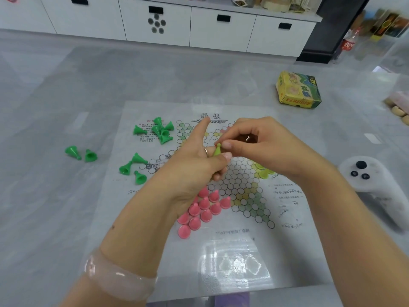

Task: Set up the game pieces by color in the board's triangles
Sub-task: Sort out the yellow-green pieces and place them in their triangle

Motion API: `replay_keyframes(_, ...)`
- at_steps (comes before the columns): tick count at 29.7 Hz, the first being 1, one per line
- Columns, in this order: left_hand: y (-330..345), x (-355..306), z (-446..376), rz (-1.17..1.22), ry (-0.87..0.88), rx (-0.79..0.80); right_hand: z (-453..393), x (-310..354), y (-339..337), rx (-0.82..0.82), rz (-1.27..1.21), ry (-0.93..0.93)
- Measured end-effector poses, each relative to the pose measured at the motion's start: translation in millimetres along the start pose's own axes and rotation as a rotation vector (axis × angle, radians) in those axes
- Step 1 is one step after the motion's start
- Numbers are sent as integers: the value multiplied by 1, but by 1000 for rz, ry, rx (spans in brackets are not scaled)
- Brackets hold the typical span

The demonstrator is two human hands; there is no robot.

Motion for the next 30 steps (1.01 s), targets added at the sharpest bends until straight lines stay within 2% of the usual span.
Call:
replay_keyframes(5, -2, 2, -2, -33, 4, -31, 2, 1, 0, 37, -84, -17)
replay_keyframes(23, 1, 6, -1, -273, 21, 1, 3, 5, 5, 28, 18, -38)
replay_keyframes(25, 0, 6, -2, -245, -1, -50, 4, 4, 1, -25, -18, -34)
replay_keyframes(27, -6, 6, -4, -186, -43, -148, 4, -1, -10, -146, -89, 11)
replay_keyframes(30, -16, 5, -8, 97, -87, -339, 4, -15, -30, -336, -140, 120)
Point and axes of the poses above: each hand's wrist, its own z-axis away from the middle knuckle, its own y-axis out of the palm, x = y × z, the point moved 2 cm from there along -z, towards the middle knuckle, and after that the axes turned 15 degrees about y, right-handed, at the moved point
